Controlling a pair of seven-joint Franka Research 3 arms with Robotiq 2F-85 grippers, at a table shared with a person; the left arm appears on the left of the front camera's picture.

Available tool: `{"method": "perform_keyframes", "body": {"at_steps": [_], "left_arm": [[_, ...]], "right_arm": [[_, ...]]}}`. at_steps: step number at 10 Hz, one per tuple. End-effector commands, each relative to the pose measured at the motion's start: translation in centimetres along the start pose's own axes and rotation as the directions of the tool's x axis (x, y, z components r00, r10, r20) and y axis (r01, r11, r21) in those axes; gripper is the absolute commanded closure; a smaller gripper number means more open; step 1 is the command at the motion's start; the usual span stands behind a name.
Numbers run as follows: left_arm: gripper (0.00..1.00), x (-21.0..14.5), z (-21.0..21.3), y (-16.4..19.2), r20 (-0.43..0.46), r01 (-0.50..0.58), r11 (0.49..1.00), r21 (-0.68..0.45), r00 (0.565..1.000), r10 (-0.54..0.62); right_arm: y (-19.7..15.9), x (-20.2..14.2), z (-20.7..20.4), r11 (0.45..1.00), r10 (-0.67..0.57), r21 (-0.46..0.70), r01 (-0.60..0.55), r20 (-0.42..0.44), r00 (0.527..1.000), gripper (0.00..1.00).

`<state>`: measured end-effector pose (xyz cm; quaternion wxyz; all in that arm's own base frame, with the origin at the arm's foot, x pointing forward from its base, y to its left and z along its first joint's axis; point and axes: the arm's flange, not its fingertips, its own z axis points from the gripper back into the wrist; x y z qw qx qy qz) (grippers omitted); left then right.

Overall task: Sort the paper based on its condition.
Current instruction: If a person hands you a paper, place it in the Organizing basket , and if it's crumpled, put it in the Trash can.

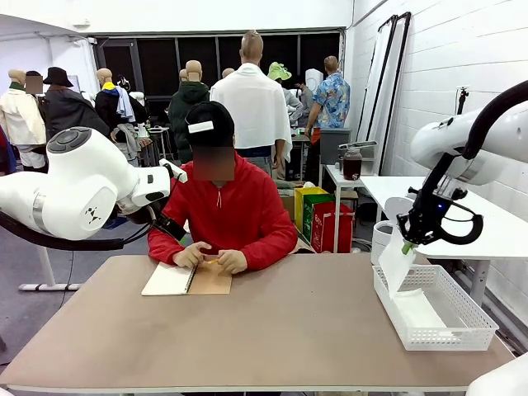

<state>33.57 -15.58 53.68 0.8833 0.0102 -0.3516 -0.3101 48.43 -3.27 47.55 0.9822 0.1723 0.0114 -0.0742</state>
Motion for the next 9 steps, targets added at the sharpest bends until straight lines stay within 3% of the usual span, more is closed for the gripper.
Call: {"method": "perform_keyframes", "body": {"at_steps": [1,5,9], "left_arm": [[0.00,-0.1,0.0,0.0,-0.003,0.004,1.000,0.001,1.000,-0.004],[0.00,-0.1,0.0,0.0,-0.003,0.004,1.000,0.001,1.000,-0.004],[0.00,-0.1,0.0,0.0,-0.003,0.004,1.000,0.001,1.000,-0.004]], "right_arm": [[-1.5,-0.3,-0.7,0.998,0.034,-0.051,-0.037,-0.044,0.998,1.00],[-3.2,0.4,-3.2,0.992,0.076,-0.089,-0.087,-0.116,0.990,1.00],[-2.7,0.5,-5.7,0.992,0.111,-0.053,-0.118,-0.119,0.987,1.00]]}}
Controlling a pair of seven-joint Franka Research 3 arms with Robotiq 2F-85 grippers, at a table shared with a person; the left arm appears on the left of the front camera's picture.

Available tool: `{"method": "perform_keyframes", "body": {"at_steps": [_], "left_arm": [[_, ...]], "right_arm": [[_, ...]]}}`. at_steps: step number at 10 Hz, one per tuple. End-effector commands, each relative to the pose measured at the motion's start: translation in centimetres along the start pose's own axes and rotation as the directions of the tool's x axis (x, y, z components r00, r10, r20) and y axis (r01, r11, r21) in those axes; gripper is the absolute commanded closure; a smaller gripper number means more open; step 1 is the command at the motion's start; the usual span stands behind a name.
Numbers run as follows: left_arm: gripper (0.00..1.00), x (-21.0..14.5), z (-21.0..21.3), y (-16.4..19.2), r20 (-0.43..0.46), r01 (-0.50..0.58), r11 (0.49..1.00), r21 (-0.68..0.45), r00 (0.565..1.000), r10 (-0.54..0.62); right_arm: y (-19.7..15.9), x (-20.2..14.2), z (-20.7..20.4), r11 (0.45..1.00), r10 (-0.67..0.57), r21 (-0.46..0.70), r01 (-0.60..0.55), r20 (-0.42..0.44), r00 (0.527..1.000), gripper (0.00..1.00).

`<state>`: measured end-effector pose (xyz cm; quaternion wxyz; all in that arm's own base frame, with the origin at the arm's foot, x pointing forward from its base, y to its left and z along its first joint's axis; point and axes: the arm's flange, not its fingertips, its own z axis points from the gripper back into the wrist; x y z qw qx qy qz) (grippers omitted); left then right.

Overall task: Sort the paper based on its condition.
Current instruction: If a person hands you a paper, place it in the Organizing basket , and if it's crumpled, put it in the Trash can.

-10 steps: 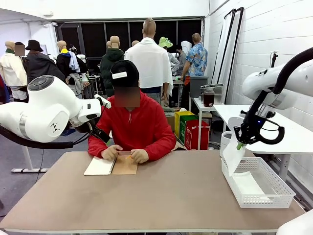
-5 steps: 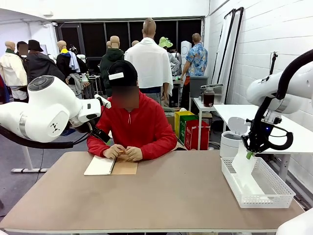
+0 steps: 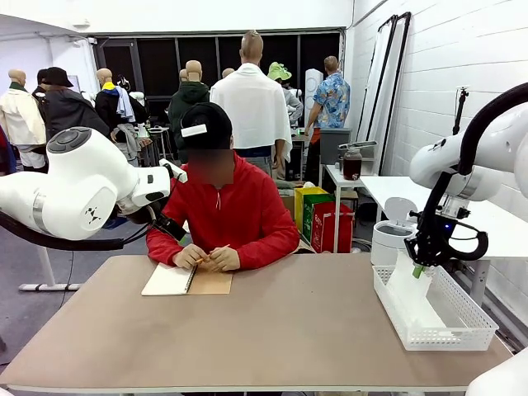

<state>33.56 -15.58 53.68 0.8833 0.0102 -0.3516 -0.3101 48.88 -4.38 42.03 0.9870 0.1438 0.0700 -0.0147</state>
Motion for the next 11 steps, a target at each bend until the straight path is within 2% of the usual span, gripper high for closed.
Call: {"method": "perform_keyframes", "body": {"at_steps": [1,6,8,9,11], "left_arm": [[0.00,-0.1,0.0,0.0,-0.003,0.004,1.000,0.001,1.000,-0.004],[0.00,-0.1,0.0,0.0,-0.003,0.004,1.000,0.001,1.000,-0.004],[0.00,-0.1,0.0,0.0,-0.003,0.004,1.000,0.001,1.000,-0.004],[0.00,-0.1,0.0,0.0,-0.003,0.004,1.000,0.001,1.000,-0.004],[0.00,-0.1,0.0,0.0,-0.003,0.004,1.000,0.001,1.000,-0.004]], "right_arm": [[0.2,-0.2,-1.6,1.000,-0.006,-0.001,0.006,0.026,1.000,1.00],[0.1,-0.1,-4.7,0.985,-0.143,-0.085,0.151,0.086,0.986,1.00],[-0.1,0.5,-5.1,0.969,-0.202,-0.119,0.216,0.116,0.972,1.00],[-0.2,0.6,-5.6,0.945,-0.263,-0.162,0.285,0.146,0.954,1.00],[-0.2,1.1,-6.0,0.925,-0.304,-0.186,0.332,0.165,0.938,1.00]]}}
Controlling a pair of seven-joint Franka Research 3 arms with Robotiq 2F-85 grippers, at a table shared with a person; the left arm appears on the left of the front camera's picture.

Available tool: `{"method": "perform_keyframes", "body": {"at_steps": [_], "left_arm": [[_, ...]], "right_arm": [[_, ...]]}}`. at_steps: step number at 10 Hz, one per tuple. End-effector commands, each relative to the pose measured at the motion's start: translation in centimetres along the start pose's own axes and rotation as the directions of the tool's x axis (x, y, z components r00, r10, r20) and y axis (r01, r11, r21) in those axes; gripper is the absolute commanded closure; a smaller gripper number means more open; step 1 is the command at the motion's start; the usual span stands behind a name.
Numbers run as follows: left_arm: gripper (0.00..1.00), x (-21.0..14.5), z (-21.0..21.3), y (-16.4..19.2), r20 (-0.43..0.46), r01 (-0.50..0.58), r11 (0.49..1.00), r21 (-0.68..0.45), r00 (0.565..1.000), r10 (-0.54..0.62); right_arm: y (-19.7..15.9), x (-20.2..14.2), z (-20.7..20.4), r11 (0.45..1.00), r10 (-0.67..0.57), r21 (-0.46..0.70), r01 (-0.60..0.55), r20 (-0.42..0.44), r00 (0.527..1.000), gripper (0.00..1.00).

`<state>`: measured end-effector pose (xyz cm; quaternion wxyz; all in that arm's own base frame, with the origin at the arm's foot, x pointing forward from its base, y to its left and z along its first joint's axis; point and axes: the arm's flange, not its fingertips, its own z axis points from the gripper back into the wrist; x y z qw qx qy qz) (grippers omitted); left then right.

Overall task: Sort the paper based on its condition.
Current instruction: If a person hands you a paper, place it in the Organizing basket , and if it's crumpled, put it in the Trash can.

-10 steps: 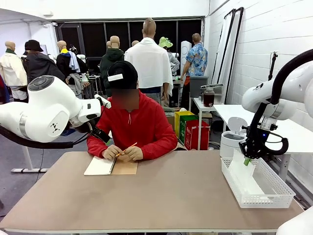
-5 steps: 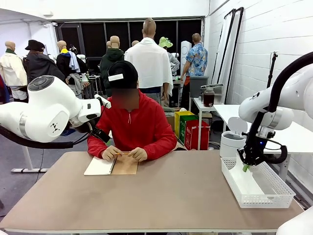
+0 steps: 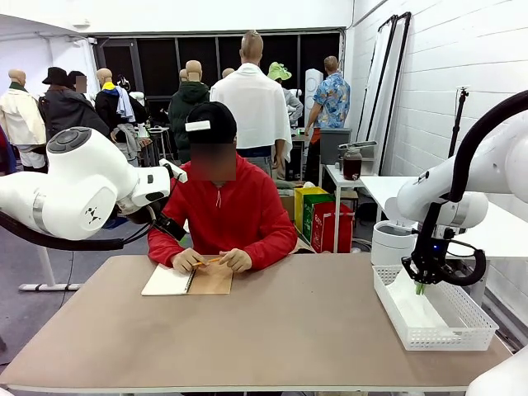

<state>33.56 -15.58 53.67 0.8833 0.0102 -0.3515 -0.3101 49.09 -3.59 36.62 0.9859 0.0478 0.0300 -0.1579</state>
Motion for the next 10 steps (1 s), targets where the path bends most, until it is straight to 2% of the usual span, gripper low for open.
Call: {"method": "perform_keyframes", "body": {"at_steps": [1,6,9,10], "left_arm": [[0.00,-0.1,0.0,0.0,-0.003,0.004,1.000,0.001,1.000,-0.004],[0.00,-0.1,0.0,0.0,-0.003,0.004,1.000,0.001,1.000,-0.004],[0.00,-0.1,0.0,0.0,-0.003,0.004,1.000,0.001,1.000,-0.004],[0.00,-0.1,0.0,0.0,-0.003,0.004,1.000,0.001,1.000,-0.004]], "right_arm": [[0.8,0.3,-0.8,0.994,-0.070,-0.079,0.070,0.013,0.997,1.00],[1.6,1.0,-1.8,0.977,-0.153,-0.148,0.152,0.002,0.988,0.03],[2.1,0.7,-1.7,0.959,-0.203,-0.193,0.206,0.039,0.978,0.00],[2.2,0.6,-1.5,0.946,-0.229,-0.219,0.241,0.076,0.970,0.00]]}}
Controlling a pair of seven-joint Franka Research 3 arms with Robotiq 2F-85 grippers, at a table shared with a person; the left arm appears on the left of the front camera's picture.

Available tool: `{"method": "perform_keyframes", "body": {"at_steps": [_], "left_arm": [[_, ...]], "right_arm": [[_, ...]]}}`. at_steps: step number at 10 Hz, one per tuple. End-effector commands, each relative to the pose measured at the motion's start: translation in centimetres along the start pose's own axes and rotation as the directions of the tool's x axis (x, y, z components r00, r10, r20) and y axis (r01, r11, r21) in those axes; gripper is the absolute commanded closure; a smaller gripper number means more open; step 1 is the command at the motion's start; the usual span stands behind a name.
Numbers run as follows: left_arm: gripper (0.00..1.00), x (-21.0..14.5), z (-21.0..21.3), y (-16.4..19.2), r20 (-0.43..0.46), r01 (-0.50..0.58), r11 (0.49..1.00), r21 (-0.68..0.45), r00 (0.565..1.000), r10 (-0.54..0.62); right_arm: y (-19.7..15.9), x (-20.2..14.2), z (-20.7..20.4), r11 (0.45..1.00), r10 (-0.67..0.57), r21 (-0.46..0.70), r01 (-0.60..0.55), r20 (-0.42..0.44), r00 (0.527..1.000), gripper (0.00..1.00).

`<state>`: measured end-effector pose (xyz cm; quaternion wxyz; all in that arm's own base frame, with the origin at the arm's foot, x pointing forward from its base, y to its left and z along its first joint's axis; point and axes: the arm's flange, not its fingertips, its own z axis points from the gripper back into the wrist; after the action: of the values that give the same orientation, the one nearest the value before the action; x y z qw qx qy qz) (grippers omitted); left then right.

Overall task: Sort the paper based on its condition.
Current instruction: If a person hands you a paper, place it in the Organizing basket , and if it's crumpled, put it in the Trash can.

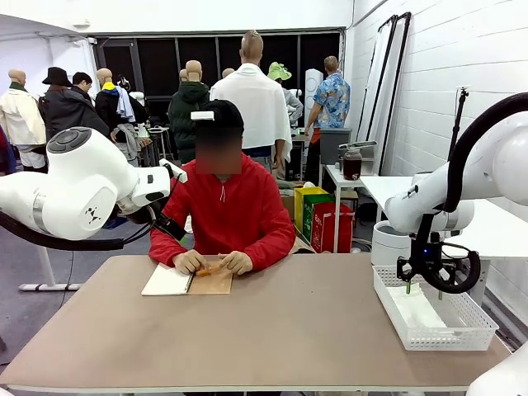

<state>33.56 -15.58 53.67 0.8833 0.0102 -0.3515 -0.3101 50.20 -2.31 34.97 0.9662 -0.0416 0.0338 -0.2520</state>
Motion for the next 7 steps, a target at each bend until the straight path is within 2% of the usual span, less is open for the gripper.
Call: {"method": "perform_keyframes", "body": {"at_steps": [1,4,5,7], "left_arm": [[0.00,-0.06,-0.01,0.03,-0.003,0.004,1.000,0.001,1.000,-0.004],[0.00,-0.06,-0.01,0.03,-0.003,0.004,1.000,0.001,1.000,-0.004],[0.00,-0.06,-0.01,0.03,-0.003,0.004,1.000,0.001,1.000,-0.004],[0.00,-0.06,-0.01,0.03,-0.003,0.004,1.000,0.001,1.000,-0.004]], "right_arm": [[0.75,-0.76,0.74,0.996,-0.048,-0.072,0.051,0.037,0.998,0.00],[1.27,-1.17,1.42,0.997,-0.055,-0.054,0.059,0.081,0.995,0.00],[0.69,-0.56,0.80,0.998,-0.032,-0.046,0.034,0.040,0.999,0.00],[0.69,-0.56,0.80,0.998,-0.032,-0.046,0.034,0.040,0.999,0.00]]}}
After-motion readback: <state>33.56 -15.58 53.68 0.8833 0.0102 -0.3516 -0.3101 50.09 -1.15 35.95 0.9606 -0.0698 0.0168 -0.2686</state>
